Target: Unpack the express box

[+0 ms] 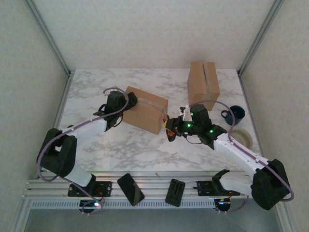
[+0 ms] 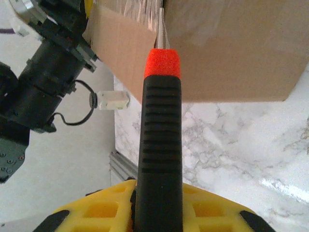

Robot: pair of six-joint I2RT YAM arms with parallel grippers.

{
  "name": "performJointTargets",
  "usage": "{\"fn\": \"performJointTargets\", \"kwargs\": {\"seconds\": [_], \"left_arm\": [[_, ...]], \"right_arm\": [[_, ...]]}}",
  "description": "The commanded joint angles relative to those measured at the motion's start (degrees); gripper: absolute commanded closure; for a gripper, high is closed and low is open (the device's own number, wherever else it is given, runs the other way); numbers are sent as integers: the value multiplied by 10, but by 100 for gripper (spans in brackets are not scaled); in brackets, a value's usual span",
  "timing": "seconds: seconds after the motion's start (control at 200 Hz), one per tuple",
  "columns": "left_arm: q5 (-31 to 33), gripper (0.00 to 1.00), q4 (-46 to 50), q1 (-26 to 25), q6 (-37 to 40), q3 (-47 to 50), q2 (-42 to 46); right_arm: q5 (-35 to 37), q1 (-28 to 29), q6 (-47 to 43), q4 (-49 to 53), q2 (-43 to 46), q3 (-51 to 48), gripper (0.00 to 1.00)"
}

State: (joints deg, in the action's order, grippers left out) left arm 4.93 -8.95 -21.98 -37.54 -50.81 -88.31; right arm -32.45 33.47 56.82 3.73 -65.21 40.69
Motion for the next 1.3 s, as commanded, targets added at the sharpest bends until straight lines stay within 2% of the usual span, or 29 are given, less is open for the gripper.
{"fn": "performJointTargets", "kwargs": {"seconds": [0.0, 0.411, 0.491, 0.686, 0.741, 0.831, 0.921, 0.986, 1.167, 1.297], "left_arm": [[-11, 1, 127, -5, 10, 31, -53], [-11, 1, 129, -5, 12, 29, -53], [-11, 1, 131, -5, 14, 27, -50], [-7, 1, 164, -5, 40, -18, -42], [-6, 1, 176, -5, 48, -41, -37], [-4, 0, 195, -4, 65, -81, -29], [-9, 0, 213, -5, 82, -124, -21], [-10, 0, 225, -4, 92, -150, -14], [-1, 0, 247, -4, 111, -192, 17], [11, 0, 247, -3, 111, -190, 50]], "right_arm": [[-53, 20, -4, 22, 20, -10, 100], [-49, 37, -4, 55, 51, -24, 100], [-6, 33, -31, 118, 66, -5, 100], [214, -22, -136, 322, 134, 70, 100], [233, -39, -166, 334, 147, 66, 100], [168, -71, -221, 287, 147, 17, 100], [73, -96, -264, 179, 115, -57, 100], [34, -101, -273, 83, 86, -105, 100], [35, -101, -257, -122, 42, -206, 100], [57, -102, -247, -180, 10, -232, 100]]}}
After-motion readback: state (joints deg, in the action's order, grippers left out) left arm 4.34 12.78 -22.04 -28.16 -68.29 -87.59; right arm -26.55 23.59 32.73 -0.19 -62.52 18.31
